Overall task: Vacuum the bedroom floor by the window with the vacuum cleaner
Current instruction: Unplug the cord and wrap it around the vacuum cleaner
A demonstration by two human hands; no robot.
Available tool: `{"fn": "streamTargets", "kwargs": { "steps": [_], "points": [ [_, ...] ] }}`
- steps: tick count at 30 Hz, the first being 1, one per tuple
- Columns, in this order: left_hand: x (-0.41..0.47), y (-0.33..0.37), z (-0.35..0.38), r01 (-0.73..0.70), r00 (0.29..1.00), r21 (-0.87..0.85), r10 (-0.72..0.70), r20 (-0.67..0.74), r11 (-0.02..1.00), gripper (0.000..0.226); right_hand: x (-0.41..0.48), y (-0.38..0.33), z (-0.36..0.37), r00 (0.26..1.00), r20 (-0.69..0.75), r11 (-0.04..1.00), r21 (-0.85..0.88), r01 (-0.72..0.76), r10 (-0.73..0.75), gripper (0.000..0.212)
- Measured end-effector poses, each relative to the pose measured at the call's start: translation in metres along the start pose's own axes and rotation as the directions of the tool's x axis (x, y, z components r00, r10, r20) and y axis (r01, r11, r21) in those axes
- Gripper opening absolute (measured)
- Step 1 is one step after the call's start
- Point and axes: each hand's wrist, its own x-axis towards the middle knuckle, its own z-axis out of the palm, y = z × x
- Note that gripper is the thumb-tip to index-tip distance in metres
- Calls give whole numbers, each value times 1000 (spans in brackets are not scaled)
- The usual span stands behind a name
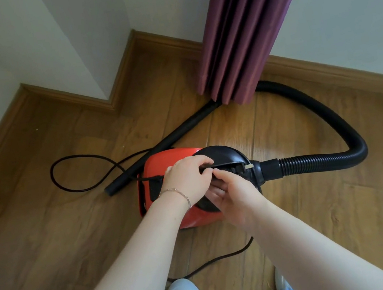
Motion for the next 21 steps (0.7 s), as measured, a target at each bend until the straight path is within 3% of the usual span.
{"fn": "streamTargets", "kwargs": {
  "steps": [2, 10, 13, 16, 18, 21],
  "points": [
    [3, 0, -5, 3, 1000, -53, -1, 28, 999, 28, 4, -3, 1, 999, -41, 1000, -4, 16, -16, 22],
    [15, 7, 4, -99, 993, 243, 79, 91, 965, 35, 12, -17, 2, 999, -30, 981, -190, 39, -45, 20],
    [10, -1, 5, -130, 991, 228, 133, 4, 965, 28, 6, -24, 5, 999, 32, 916, -400, -15, 30, 29],
    [6, -15, 3, -108, 983, 221, 138, -124, 969, 20, 0, -30, 11, 989, -18, 768, -628, -127, 148, 40],
    [5, -22, 3, -92, 980, 253, 133, -149, 963, 23, -3, -34, 13, 970, -44, 695, -689, -203, 240, 46],
    [6, -26, 4, -92, 976, 296, 145, -161, 951, 28, -3, -35, 14, 942, -47, 685, -675, -274, 331, 47]
  ]
}}
